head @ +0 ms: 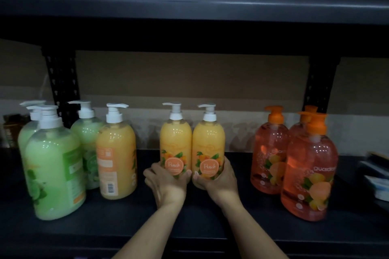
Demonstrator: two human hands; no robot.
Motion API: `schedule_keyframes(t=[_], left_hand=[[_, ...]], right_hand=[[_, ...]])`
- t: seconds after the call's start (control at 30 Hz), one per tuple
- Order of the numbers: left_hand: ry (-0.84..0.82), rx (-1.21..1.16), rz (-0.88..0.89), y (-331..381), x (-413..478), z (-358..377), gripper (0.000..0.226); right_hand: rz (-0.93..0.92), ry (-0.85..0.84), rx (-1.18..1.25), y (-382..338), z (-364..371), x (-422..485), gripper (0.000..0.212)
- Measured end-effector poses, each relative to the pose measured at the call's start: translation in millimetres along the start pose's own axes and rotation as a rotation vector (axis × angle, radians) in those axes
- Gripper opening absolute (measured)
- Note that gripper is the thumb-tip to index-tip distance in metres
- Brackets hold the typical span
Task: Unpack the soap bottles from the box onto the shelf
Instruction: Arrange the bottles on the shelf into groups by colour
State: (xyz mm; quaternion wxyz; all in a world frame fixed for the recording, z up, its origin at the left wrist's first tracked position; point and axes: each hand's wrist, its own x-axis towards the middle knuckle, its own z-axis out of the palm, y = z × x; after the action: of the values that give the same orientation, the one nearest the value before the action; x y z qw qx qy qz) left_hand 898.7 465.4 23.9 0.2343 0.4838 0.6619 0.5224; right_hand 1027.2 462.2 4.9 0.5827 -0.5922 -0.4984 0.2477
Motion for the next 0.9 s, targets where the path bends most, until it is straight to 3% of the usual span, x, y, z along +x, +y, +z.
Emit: schedule_keyframes(t=[0.1,0.23,0.47,0.9], left_hand=[[-0.124,-0.084,0.005,-5,10,-7,0.090],[-0.241,-0.077,0.044,-9,18,-17,0.113],[-0.306,-0.012,0.116,-20,25,-28,0.096],[-0.339,-0.053,0.135,-23,23,-24,0.094]], right_hand=[[0.018,-0.007,-0.002,-2,-2,-1,0.090],[0.029,-0.022,-0.014,-5,-5,-2,0.087],[0.014,-0.050,-0.043,-7,-4,-4,0.082],[-0.014,-0.002,-0.113,-5,-3,-2,0.082]])
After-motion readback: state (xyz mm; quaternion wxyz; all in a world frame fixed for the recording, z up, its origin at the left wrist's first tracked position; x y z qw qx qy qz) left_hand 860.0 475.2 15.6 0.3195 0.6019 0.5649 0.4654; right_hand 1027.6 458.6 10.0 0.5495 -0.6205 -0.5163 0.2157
